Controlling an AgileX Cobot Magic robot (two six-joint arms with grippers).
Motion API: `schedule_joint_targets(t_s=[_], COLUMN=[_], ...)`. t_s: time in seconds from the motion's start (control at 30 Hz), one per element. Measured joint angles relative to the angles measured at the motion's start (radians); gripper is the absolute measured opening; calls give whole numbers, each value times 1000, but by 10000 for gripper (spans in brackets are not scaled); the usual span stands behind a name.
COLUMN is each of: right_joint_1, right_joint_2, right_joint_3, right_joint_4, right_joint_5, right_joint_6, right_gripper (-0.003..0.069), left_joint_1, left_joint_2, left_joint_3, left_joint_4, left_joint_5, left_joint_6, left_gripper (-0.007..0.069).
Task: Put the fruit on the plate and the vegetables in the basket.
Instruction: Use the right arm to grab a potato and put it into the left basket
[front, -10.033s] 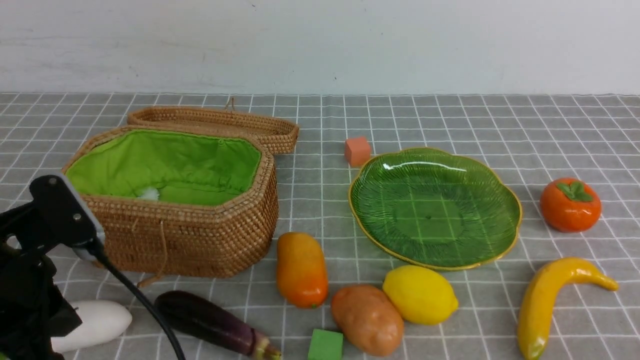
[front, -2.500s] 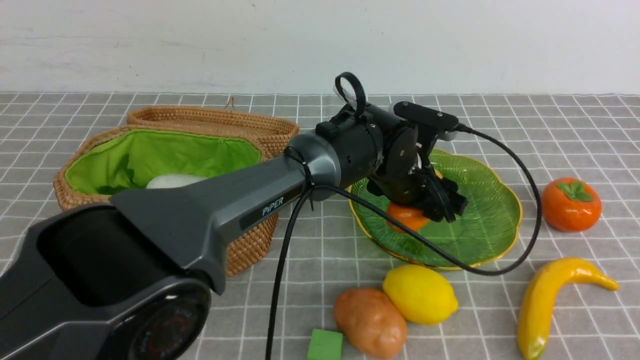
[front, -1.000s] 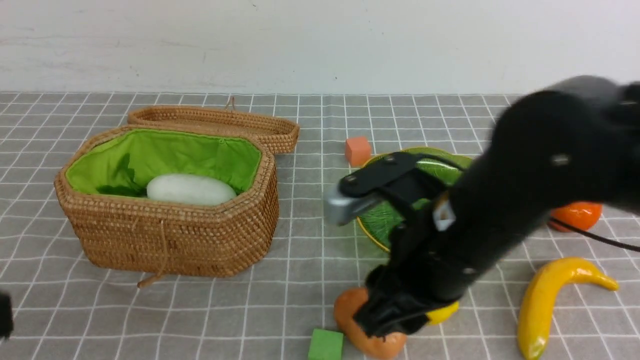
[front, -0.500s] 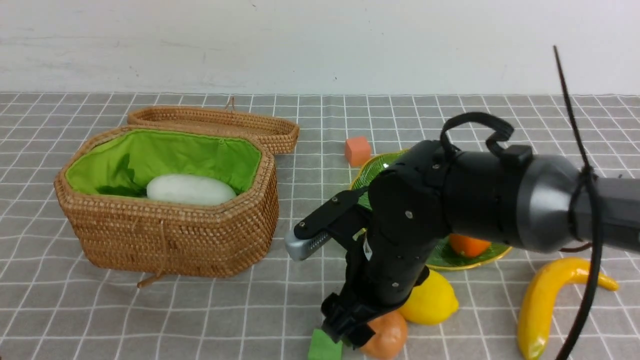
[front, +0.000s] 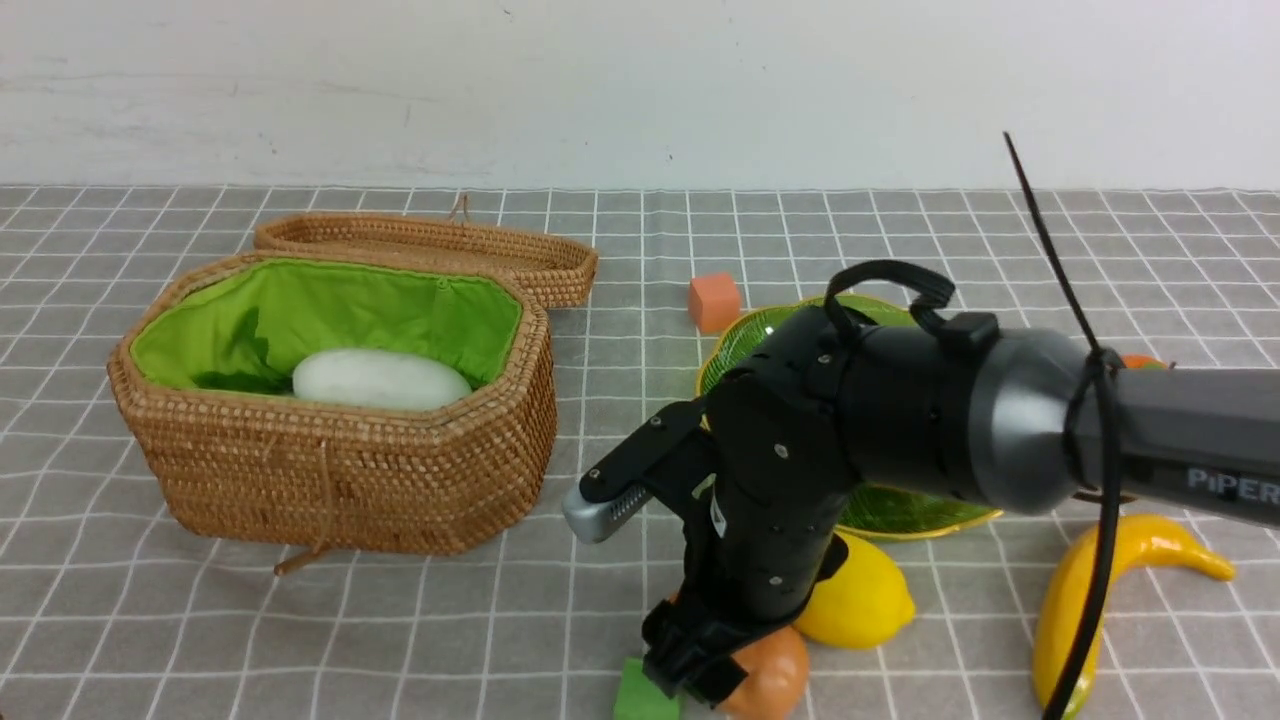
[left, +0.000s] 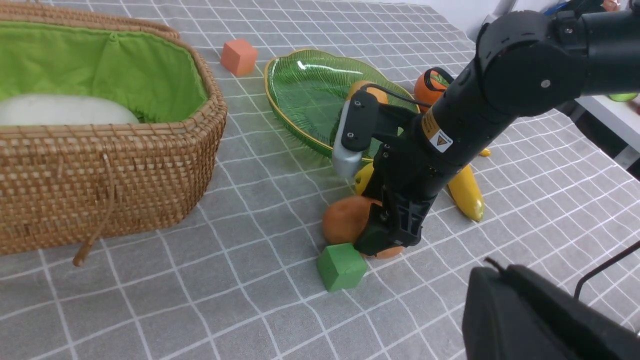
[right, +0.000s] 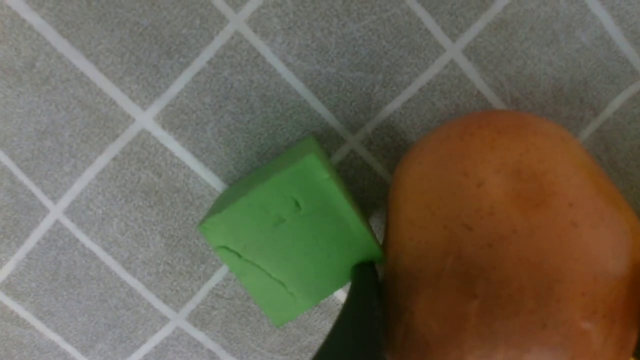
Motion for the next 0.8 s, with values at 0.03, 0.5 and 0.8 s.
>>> schedule_joint_targets(t_s=[0.03,0.5,0.8], right_joint_1=[0,1,1], right_joint_2=[1,29,30], right_joint_3=[-2,-13,-14], right_joint_4=[0,1,1], right_joint_5=[0,-13,-11], right_joint_6=[0,-34,-34], right_gripper=[635,629,618], left_joint_1=[0,0,0], left_joint_2=[0,0,0], left_joint_3=[0,0,0], left_joint_4=[0,0,0], left_joint_5=[0,-14,-22], left_joint_6=[0,0,0], left_gripper=[-13,-13,-13])
